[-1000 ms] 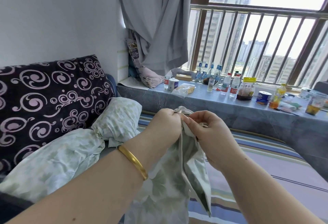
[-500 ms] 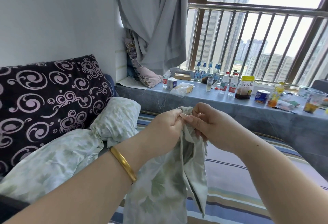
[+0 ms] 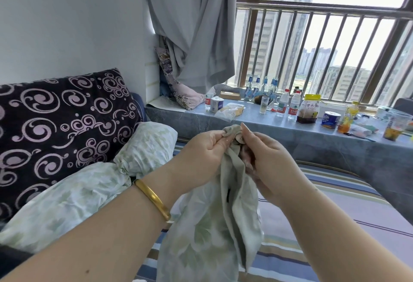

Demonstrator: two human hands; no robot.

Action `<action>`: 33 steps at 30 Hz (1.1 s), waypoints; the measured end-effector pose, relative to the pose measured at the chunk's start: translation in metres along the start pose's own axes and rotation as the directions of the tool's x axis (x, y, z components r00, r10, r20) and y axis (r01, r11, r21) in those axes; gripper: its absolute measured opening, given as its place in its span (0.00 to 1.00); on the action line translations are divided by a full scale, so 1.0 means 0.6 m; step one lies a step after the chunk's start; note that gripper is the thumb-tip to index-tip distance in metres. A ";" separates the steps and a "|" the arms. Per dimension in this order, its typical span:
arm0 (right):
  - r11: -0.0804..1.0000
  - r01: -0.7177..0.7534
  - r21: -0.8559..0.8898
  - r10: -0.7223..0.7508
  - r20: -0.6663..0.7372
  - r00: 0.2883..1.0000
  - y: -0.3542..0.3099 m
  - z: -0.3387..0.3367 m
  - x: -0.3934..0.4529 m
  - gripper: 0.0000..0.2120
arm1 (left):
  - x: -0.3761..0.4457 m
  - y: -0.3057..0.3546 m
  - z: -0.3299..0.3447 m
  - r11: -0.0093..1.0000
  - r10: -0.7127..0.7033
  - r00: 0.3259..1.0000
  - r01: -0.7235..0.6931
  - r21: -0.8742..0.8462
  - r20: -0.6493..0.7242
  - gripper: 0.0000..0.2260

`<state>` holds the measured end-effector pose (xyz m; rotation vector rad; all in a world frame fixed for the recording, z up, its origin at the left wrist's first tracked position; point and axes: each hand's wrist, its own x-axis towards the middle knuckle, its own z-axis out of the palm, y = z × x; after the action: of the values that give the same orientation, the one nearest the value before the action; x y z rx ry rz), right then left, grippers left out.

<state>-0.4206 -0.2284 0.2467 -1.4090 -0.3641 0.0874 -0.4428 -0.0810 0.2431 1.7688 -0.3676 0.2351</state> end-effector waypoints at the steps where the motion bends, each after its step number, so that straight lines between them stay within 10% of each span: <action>1: 0.988 -0.087 0.130 0.085 0.022 0.996 -0.001 0.003 0.001 0.22 | 0.000 -0.002 0.001 1.000 -0.001 1.000 0.002 0.017 -0.023 0.18; 9: 0.798 -0.330 0.504 0.388 -0.011 0.921 -0.022 0.001 0.008 0.14 | -0.023 -0.023 0.010 0.940 -0.180 0.969 0.221 0.262 -0.171 0.31; 14: 0.800 -0.319 0.508 0.388 -0.033 0.921 -0.023 0.001 0.010 0.12 | -0.025 -0.030 0.022 0.911 -0.080 0.994 0.105 0.399 -0.079 0.12; 18: 0.897 -0.271 0.349 0.342 -0.158 0.926 -0.006 -0.005 0.006 0.20 | -0.019 -0.026 0.020 0.960 -0.042 0.993 0.070 0.270 -0.106 0.18; 22: 0.946 -0.318 0.056 0.316 0.046 0.948 0.016 -0.007 -0.023 0.28 | -0.014 -0.029 0.019 0.982 -0.088 0.977 0.118 0.147 -0.195 0.14; 33: 0.854 -0.395 -0.340 0.351 -0.185 0.918 0.021 0.005 -0.042 0.19 | -0.017 -0.039 0.029 0.963 -0.178 0.973 0.202 0.176 -0.144 0.06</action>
<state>-0.4433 -0.2303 0.2298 -1.8421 0.0023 0.2657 -0.4444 -0.0918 0.2143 1.9513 -0.0827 0.2501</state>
